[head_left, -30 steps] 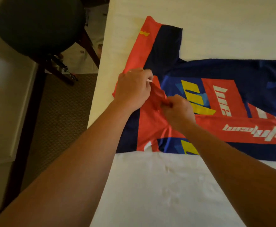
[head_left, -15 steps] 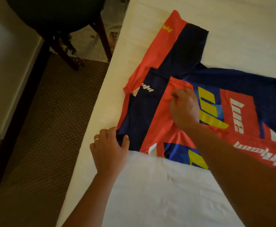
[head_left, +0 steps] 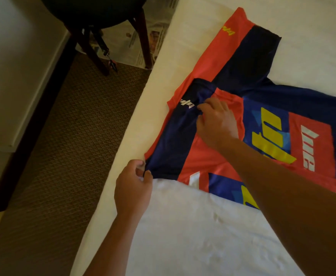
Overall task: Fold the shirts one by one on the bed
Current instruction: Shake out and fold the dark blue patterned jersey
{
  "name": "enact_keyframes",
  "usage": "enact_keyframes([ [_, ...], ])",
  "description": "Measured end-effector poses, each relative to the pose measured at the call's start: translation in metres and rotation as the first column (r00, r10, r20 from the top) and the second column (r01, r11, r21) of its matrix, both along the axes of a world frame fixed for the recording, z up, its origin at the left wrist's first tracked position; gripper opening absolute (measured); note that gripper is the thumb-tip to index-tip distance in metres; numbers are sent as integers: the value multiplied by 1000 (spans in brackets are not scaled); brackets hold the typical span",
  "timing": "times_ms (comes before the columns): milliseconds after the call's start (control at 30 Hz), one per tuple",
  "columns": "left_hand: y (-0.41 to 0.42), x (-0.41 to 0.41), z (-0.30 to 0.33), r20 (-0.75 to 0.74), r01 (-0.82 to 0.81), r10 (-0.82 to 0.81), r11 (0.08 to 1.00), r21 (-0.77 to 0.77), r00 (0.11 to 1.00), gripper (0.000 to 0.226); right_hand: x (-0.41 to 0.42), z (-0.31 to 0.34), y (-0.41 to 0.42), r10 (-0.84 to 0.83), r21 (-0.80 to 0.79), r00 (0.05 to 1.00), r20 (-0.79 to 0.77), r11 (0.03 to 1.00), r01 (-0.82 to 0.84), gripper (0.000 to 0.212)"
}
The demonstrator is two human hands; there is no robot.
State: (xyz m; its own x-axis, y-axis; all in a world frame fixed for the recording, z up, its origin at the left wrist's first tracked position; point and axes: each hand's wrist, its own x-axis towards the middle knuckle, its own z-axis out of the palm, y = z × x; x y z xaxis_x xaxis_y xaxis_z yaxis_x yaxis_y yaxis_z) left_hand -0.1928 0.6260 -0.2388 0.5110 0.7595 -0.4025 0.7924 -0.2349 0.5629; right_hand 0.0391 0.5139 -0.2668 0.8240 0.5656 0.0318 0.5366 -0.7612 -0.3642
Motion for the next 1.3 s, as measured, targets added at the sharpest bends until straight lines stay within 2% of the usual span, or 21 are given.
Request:
enact_keyframes([
  [100, 0, 1, -1, -39, 45, -43, 998, 42, 998, 20, 4, 4, -3, -21, -58, 998, 51, 998, 24, 40],
  [167, -4, 5, -2, -45, 82, -76, 986, 143, 996, 23, 11, 4, -4, -21, -78, 997, 76, 997, 27, 34],
  [233, -8, 11, -2, -30, 103, -99, 970, 218, 995, 27, 20, 5, 0, 7, -37, 995, 97, 999, -3, 28],
  [367, -9, 18, -12, -27, 86, -82, 967, 239, 996, 26, 32, 12, 29, 78, 15, 983, 164, 997, -82, 21],
  [467, -8, 18, -19, -50, 122, -112, 948, 295, 992, 21, 40, 14, 46, 177, -182, 973, 151, 972, -149, 24],
  [567, -12, 17, -19, -73, 203, -190, 882, 425, 979, 30, 49, 13, 53, 181, -357, 977, 112, 925, -131, 35],
  [667, -20, 19, -20, -61, 361, -395, 752, 552, 917, 37, 58, 13, 55, 204, -427, 973, 104, 893, -141, 41],
  [733, -23, 19, -25, -93, 450, -490, 687, 571, 867, 34, 63, 14, 58, 236, -454, 969, 77, 873, -177, 43],
  [833, -23, 16, -31, -149, 492, -497, 684, 539, 855, 34, 68, 17, 61, 249, -470, 965, 82, 863, -183, 40],
  [933, -22, 15, -32, -151, 498, -500, 689, 527, 853, 35, 66, 24, 59, 231, -407, 965, 125, 899, -162, 26],
  [1067, -16, 16, -31, -147, 512, -518, 686, 517, 843, 35, 51, 43, 34, 59, -56, 973, 224, 997, -48, 12],
  [1167, -6, 16, -33, -162, 536, -555, 622, 570, 816, 30, 25, 55, -5, -55, 137, 967, 248, 990, 21, 8],
  [1300, 13, 19, -40, -212, 585, -611, 512, 629, 763, 30, -21, 49, -74, -132, 209, 963, 234, 974, 83, 8],
])
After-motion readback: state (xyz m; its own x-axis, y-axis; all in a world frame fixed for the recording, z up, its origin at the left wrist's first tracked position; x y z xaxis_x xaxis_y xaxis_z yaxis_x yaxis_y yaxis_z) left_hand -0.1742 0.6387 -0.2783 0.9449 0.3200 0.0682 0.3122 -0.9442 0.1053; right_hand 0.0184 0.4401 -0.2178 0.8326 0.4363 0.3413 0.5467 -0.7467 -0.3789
